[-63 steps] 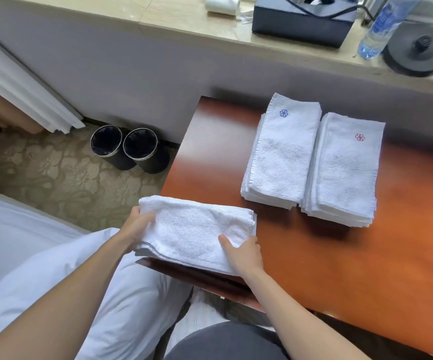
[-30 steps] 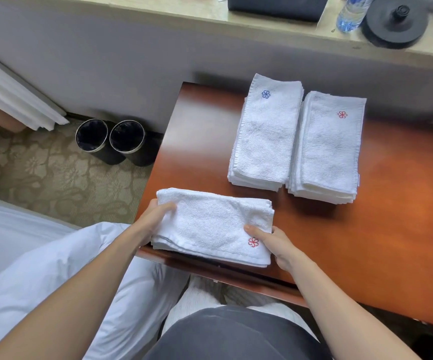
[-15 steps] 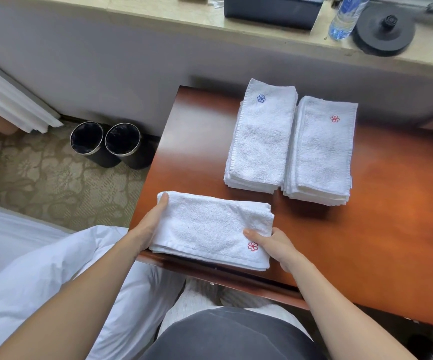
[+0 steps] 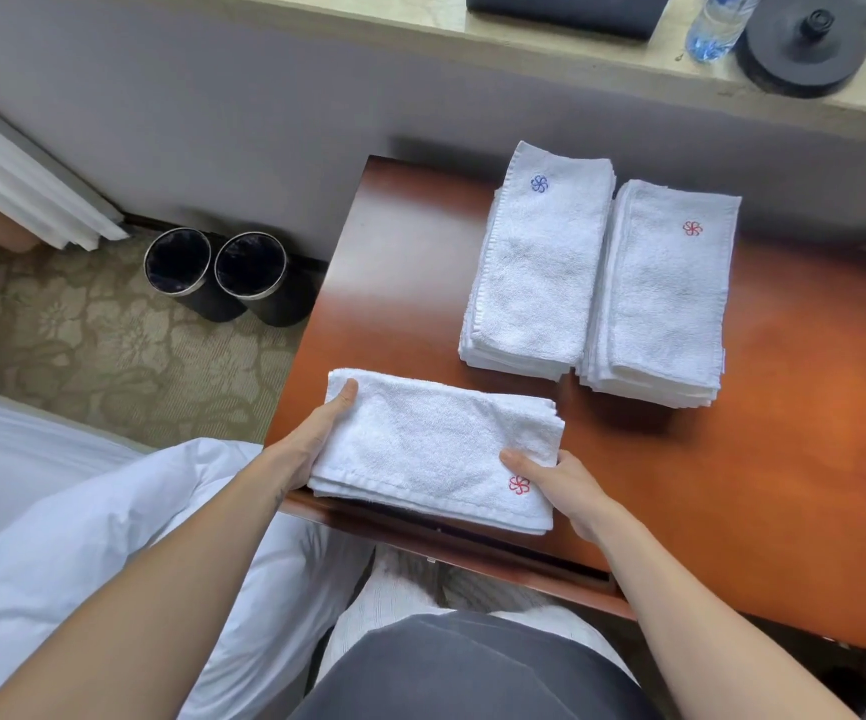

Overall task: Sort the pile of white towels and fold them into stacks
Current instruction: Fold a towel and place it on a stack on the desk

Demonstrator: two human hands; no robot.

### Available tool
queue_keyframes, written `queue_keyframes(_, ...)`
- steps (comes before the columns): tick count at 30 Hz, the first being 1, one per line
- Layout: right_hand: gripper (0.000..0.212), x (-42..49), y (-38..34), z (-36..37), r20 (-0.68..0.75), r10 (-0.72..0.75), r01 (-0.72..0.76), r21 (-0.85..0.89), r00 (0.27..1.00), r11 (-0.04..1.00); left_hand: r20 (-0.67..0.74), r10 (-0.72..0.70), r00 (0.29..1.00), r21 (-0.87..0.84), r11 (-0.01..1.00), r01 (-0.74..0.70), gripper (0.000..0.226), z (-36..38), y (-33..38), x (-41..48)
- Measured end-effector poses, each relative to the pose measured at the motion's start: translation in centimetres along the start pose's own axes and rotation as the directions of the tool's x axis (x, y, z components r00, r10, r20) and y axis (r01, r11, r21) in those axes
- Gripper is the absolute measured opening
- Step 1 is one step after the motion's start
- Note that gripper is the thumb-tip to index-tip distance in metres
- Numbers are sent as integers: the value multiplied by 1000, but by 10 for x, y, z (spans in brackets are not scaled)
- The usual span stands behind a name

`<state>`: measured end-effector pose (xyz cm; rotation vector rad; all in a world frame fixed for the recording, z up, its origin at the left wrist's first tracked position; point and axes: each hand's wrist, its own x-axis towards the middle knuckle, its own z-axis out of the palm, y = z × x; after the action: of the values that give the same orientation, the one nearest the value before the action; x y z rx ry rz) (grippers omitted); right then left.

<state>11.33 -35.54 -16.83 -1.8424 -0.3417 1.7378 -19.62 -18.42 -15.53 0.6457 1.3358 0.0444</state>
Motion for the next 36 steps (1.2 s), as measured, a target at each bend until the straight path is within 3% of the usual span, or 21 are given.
queue_keyframes(6,83,2,10,-1,0,27,-27,45,1000,999,23,3,1000,14,1000,-3,87,-3,-13,3)
queue_keyframes(17,64,2,4,-7,112,14,-28,120,994,992,128,21,992,-213,977,7,83,-8,-13,-3)
queue_keyframes(26,76,-2,5,-7,110,9,-30,193,994,981,33,22,999,-73,997,-19,94,-9,-19,5)
queue_keyframes(31,64,-3,0,-11,162,16,-51,213,987,976,-5,36,999,5,999,-36,85,-8,-19,9)
queue_keyframes(36,60,-4,2,-14,166,13,-49,218,986,975,8,48,999,36,998,-49,95,-6,-17,9)
